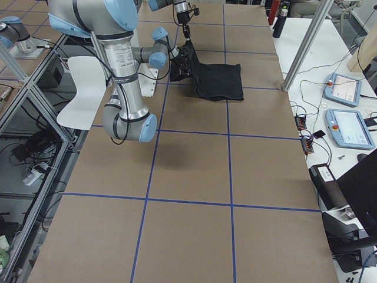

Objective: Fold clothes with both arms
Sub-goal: 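Lift the near end with both grippers and fold it farther from the robot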

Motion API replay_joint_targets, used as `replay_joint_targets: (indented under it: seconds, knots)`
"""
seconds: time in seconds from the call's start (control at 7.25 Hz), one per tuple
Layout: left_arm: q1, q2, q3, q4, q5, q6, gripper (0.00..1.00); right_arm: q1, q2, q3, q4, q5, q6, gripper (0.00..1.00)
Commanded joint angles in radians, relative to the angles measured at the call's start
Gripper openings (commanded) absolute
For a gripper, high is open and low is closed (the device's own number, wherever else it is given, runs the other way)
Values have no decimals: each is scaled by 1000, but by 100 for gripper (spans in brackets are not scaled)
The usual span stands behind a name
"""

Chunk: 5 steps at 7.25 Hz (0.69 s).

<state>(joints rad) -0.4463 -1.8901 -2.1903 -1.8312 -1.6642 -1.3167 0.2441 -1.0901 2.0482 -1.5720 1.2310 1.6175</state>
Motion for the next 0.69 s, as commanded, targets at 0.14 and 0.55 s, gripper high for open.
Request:
replay_joint_targets:
  seconds: [0.14, 0.55]
  knots:
    - [-93, -73, 130, 4, 0, 65, 0, 70, 46, -91, 7, 2, -17, 0]
    - [-169, -102, 168, 3, 1, 103, 0, 109, 106, -150, 7, 2, -18, 0]
